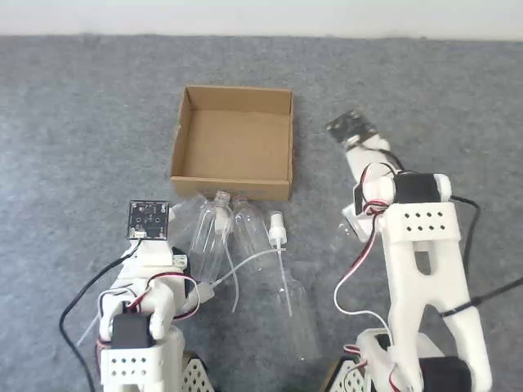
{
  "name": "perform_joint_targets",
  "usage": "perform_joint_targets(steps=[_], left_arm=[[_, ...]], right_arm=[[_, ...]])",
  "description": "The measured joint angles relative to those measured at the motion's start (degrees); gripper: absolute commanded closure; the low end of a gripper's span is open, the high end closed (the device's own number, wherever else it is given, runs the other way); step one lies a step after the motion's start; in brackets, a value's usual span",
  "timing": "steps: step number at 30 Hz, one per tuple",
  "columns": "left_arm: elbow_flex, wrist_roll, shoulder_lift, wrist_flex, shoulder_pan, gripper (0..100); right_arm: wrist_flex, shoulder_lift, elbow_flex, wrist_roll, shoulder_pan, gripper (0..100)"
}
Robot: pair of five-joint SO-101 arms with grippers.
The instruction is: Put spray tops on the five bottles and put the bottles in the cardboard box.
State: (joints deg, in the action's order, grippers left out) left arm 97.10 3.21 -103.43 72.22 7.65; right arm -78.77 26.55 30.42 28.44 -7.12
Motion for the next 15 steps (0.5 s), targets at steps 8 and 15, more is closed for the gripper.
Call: perform_joint_targets(steps=[8, 15], left_arm=[[0.00, 0.00, 0.00, 0.00, 0.00, 96], [0.00, 0.00, 0.00, 0.00, 0.00, 96]], right_arm=[[-4.48, 0.00, 0.00, 19.60, -0.09, 63.8], [-4.84, 0.00, 0.00, 35.08, -0.18, 60.7]])
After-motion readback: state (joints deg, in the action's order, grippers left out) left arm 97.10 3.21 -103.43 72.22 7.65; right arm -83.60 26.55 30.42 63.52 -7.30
